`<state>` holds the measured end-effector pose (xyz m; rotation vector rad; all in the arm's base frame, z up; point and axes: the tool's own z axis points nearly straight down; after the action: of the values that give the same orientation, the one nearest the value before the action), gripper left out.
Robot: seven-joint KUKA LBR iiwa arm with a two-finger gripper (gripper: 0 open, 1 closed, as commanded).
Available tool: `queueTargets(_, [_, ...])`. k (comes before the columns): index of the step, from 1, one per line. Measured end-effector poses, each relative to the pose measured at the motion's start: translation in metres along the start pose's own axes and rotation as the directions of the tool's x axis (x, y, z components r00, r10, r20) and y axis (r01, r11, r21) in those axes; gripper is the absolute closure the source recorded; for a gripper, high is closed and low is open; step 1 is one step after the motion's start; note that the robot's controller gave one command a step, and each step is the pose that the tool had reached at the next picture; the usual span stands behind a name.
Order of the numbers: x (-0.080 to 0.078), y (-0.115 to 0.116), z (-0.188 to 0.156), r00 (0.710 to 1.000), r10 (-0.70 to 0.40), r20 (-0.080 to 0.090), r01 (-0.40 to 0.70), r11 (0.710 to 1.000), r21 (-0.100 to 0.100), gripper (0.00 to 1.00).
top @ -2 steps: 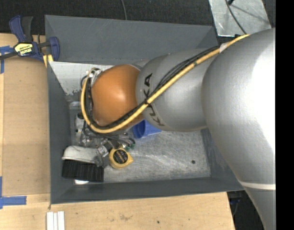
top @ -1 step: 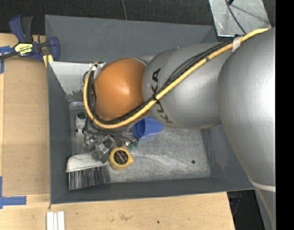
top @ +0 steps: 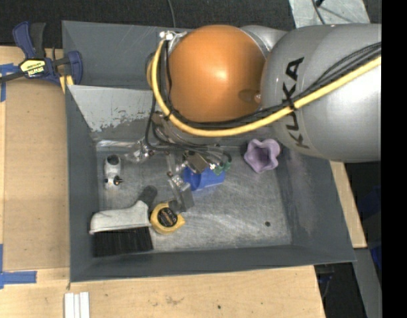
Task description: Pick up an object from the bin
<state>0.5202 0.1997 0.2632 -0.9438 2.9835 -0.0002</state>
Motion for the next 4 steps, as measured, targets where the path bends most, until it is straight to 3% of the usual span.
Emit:
queueTargets(1, [0.001,0.001,0.005,1.0,-0.001,-0.008,0.001,1.0,-0.003,0.0])
queueTargets(2, [0.026,-0.006,0.048,1.0,0.016,-0.002,-0.016,1.0,-0.002,0.0])
queueTargets(3, [0.019,-0.025,0.116,0.999,0.051,-0.004,-0.051,0.999,-0.001,0.0])
queueTargets(4, [0.014,-0.019,0.188,0.994,-0.113,0.004,0.113,0.994,-0.001,1.0])
